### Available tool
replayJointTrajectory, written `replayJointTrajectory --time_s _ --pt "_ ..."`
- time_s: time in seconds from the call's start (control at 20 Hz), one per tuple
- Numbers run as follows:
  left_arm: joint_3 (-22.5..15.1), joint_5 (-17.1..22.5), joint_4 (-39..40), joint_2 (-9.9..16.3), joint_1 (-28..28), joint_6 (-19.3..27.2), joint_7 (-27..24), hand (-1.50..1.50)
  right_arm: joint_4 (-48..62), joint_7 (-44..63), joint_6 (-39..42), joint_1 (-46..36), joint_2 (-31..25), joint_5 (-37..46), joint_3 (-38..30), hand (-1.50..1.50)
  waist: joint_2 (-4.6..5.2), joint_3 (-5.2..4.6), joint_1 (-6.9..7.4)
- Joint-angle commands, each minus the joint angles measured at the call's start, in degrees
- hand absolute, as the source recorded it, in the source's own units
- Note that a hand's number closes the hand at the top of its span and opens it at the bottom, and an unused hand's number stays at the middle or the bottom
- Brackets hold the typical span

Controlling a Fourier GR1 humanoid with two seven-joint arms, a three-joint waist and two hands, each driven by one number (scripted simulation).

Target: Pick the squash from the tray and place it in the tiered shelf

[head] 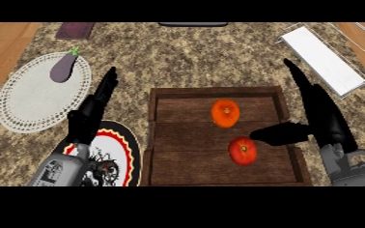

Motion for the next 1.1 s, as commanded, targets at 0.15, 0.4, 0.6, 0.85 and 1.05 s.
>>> replayJointTrajectory --time_s 0.15,0.4,0.6,0.85,1.05 --pt "0.61 -0.92 1.83 -1.43 -1.92 0.54 0.61 0.00 -5.72 24.00 13.77 -12.06 -0.60 1.04 4.22 -1.50 0.03 0.11 -0.36" --pt "1.67 -0.64 2.27 -1.29 0.77 -1.19 -2.25 0.00 -1.70 26.69 11.72 -13.72 8.45 8.09 8.84 -1.50 0.13 0.16 -0.10" --pt "0.61 -2.73 -1.18 -2.44 1.79 0.12 -0.15 0.00 -4.89 26.90 14.41 -12.36 9.25 8.96 6.13 -1.50 0.05 0.21 -0.40" --pt "1.88 -1.87 0.15 -2.38 -0.66 -1.54 0.87 0.00 0.78 27.58 13.54 -14.51 14.29 14.96 8.00 -1.50 0.12 0.19 -0.53" --pt "1.48 -2.32 -3.18 -2.56 1.24 -1.25 2.90 0.00 -1.10 30.10 14.80 -13.96 16.68 16.91 6.46 -1.50 -0.05 0.21 -0.49"
